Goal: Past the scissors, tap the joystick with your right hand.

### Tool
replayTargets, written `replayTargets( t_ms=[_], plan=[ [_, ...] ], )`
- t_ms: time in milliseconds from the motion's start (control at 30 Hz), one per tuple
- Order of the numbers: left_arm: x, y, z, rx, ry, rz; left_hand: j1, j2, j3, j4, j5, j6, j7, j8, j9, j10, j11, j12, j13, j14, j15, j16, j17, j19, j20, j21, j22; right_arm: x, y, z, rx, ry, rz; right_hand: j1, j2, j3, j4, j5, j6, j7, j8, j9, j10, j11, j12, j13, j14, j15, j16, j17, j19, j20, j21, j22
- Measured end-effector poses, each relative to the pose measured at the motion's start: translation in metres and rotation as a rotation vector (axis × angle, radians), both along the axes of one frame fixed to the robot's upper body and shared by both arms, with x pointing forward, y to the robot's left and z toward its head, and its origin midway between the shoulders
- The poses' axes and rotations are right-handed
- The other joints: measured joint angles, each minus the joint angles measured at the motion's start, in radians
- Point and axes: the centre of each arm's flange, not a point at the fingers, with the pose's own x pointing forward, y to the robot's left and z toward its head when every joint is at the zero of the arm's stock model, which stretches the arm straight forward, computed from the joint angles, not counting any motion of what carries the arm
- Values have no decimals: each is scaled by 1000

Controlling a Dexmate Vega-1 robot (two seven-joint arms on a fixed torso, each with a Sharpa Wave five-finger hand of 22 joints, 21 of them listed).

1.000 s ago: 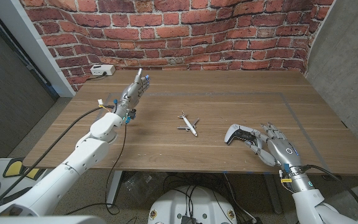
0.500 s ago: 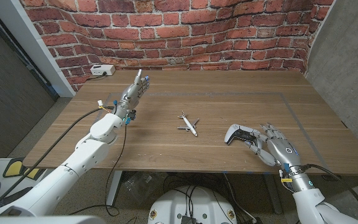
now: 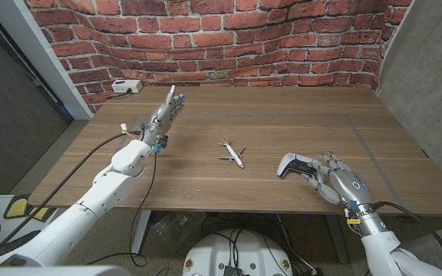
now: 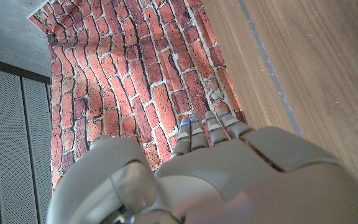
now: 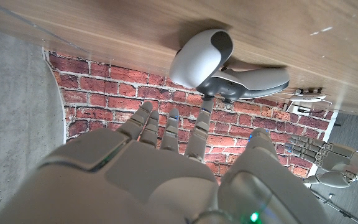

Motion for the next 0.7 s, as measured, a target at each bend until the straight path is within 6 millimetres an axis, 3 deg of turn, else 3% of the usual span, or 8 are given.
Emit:
replayTargets(
  t_ms=[700],
  plan=[
    [1,-1,-1,-4,3,1,4,4,0,0,-8,0,0,-4,0,0,0,-6,0,0,0,0,0,-5,5,0,0,1,-5,1,13,-3,-15,0,0,4,-4,0,0,0,-2,0,9,2,2,0,6,-4,0,0,5,-5,0,0]
  ],
)
